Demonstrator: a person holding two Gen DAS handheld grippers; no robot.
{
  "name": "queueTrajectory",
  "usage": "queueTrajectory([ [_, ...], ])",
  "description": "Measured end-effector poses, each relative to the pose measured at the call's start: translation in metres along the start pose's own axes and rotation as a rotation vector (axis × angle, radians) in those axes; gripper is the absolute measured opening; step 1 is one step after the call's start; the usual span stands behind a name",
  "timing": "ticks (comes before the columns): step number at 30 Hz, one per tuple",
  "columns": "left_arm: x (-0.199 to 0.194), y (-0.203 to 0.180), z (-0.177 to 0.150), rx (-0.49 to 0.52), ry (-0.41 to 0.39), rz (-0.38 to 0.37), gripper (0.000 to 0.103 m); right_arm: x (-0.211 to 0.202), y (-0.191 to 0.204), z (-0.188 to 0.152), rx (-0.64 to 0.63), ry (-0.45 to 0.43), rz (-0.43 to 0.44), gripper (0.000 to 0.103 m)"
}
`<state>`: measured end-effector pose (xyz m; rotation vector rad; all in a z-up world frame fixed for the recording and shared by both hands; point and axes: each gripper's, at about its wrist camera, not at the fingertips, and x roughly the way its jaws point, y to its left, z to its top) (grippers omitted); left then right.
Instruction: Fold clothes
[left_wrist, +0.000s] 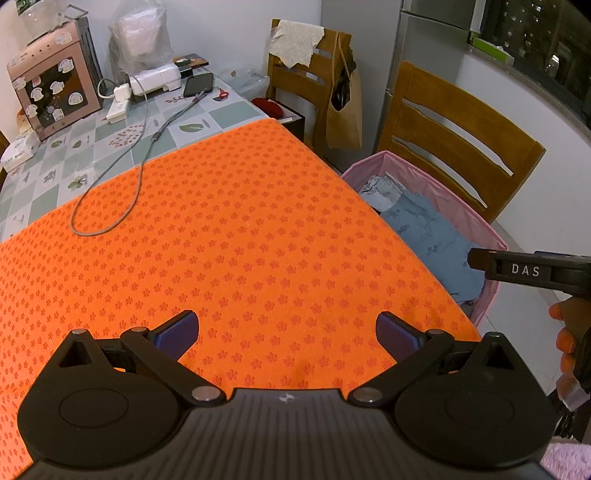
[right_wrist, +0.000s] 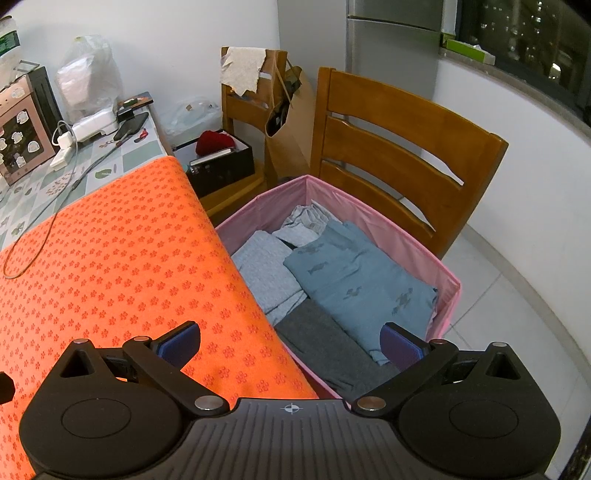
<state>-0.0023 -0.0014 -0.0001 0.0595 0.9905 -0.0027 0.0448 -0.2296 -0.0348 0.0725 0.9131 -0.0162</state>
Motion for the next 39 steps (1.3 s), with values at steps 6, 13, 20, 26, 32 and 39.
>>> queueTrajectory([
  [6,0.0009,-0.0015,-0.0001,0.002,0.01,-0.003,0.103,0.0007,-0.001,0.0001,0.004,0.004,0.004,0.103],
  [13,0.0032,-0.0011,0.0009,0.0,0.016,-0.005,0.103,0.0013,-0.0015,0.0008,0.006,0.007,0.006,0.103],
  [20,0.0032,-0.0019,0.0009,0.0,0.014,-0.003,0.103,0.0016,-0.0017,0.0023,0.006,0.008,0.005,0.103],
  [26,0.0036,-0.0013,0.0005,-0.001,0.015,-0.007,0.103,0.0014,-0.0023,0.002,0.007,0.007,0.005,0.103],
  [32,0.0032,-0.0007,-0.0002,-0.001,0.017,-0.01,0.103,0.001,-0.0021,0.0021,0.011,0.009,0.004,0.103],
  [39,0.0033,-0.0006,-0.0015,0.001,0.016,-0.013,0.103,0.001,-0.0024,0.001,0.01,0.009,0.003,0.103],
])
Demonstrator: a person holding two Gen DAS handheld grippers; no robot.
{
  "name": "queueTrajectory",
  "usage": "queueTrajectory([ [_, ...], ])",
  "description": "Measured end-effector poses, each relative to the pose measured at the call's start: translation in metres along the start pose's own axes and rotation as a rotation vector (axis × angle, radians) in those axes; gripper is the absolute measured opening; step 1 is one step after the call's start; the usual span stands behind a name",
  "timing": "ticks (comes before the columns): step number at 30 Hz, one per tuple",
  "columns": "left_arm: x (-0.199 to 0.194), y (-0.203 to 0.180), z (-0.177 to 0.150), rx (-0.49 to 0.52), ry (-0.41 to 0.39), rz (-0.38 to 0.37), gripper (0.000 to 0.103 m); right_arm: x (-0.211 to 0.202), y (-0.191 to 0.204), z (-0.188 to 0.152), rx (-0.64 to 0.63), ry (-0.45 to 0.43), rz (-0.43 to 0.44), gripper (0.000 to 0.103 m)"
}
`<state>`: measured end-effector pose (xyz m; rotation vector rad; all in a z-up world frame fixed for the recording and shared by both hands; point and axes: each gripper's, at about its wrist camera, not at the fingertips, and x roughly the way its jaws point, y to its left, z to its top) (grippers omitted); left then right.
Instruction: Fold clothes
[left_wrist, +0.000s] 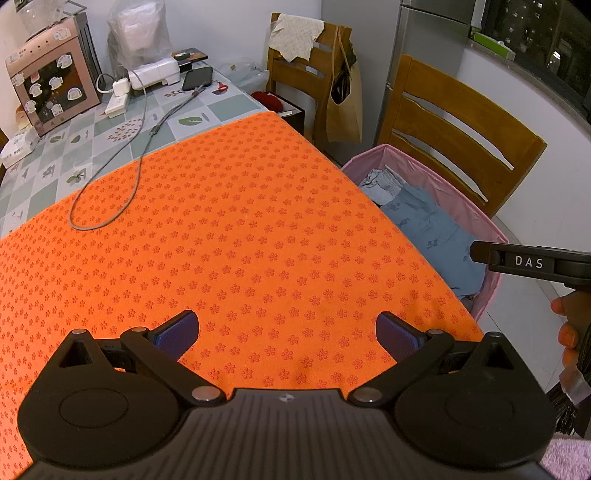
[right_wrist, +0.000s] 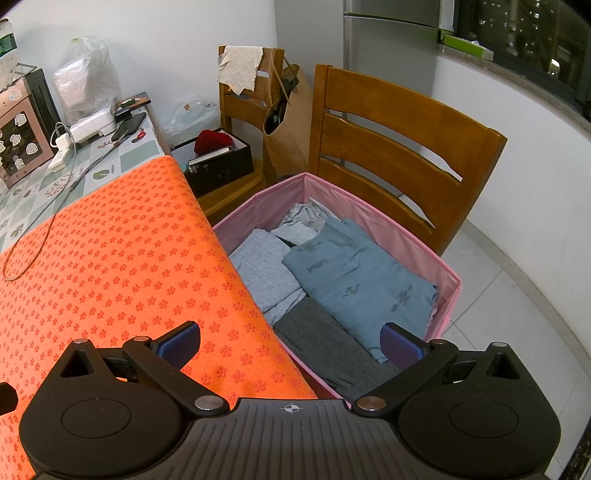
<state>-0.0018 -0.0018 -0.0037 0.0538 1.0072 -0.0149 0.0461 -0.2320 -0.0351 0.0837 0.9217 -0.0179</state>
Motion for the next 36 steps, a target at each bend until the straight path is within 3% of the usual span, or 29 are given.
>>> queueTrajectory([
  [15,0.006,-0.005,0.0,0.005,0.015,-0.001,0.103,0.006,-0.008,-0.001,0.013,0.021,0.025,0.103],
  [21,0.014,-0.008,0.001,0.008,0.024,-0.012,0.103,0.026,-0.039,0.008,0.067,0.039,0.042,0.103],
  [27,0.024,-0.018,0.003,0.032,0.028,-0.012,0.103,0.066,-0.081,0.015,0.098,0.048,0.047,0.1],
  [36,0.04,-0.042,0.022,0.097,0.027,-0.019,0.103,0.173,-0.136,0.015,0.125,0.086,0.015,0.091],
])
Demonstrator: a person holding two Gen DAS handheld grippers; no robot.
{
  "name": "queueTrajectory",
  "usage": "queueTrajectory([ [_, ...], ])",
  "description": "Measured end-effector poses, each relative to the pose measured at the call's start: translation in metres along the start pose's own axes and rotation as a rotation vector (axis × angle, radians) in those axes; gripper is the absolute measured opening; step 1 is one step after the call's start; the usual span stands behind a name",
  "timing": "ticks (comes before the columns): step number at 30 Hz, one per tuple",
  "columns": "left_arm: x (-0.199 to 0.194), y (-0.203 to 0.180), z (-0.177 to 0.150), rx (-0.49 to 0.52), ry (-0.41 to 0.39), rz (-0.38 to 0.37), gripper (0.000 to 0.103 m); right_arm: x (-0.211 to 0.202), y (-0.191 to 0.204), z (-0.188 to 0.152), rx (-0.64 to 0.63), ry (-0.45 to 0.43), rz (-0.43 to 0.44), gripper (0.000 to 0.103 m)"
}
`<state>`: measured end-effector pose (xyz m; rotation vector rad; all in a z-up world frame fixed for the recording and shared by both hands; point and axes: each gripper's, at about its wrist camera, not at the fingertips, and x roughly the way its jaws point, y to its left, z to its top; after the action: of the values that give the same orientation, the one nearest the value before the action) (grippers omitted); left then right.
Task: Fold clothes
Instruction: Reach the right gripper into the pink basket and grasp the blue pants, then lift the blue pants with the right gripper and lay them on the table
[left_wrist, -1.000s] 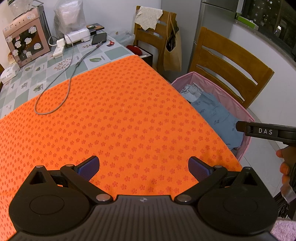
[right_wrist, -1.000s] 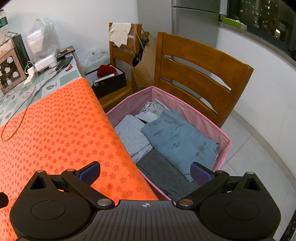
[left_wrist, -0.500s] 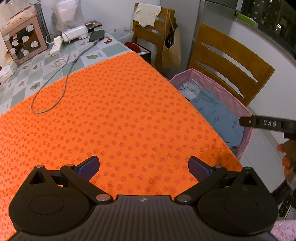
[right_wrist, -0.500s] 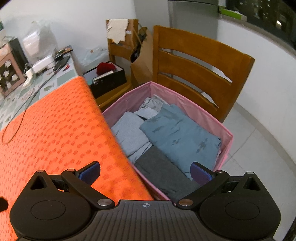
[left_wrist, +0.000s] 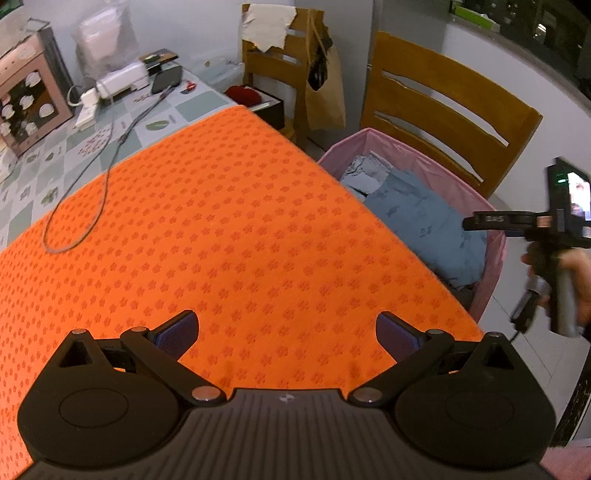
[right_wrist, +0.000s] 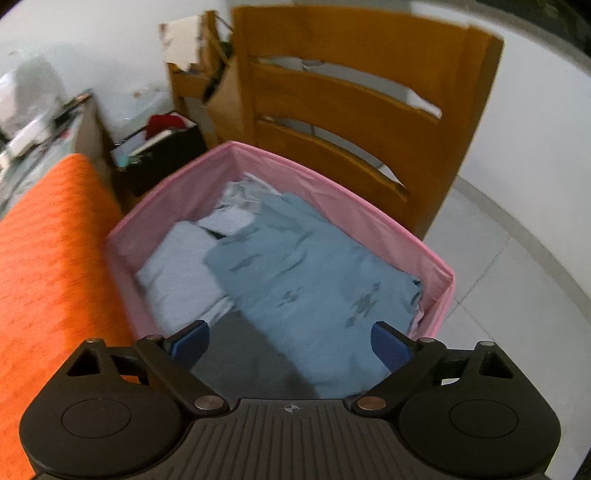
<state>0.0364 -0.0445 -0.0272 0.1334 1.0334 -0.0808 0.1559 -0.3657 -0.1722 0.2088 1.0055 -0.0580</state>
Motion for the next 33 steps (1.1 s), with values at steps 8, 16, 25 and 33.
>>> queueTrajectory([
  [8,0.018,0.0,0.013,-0.034,0.035,-0.011,0.103,0.09,-0.035,0.013,0.049,0.051,-0.087,0.09],
  [16,0.029,0.01,0.017,-0.058,0.069,0.025,0.103,0.148,-0.045,0.017,0.1,0.127,-0.129,0.09],
  [25,0.029,0.021,0.02,-0.083,0.071,0.042,0.103,0.157,-0.033,0.006,0.145,0.117,-0.079,0.024],
  [33,0.014,0.041,0.021,-0.136,0.007,0.037,0.103,0.042,-0.015,0.024,0.162,-0.102,0.118,0.015],
])
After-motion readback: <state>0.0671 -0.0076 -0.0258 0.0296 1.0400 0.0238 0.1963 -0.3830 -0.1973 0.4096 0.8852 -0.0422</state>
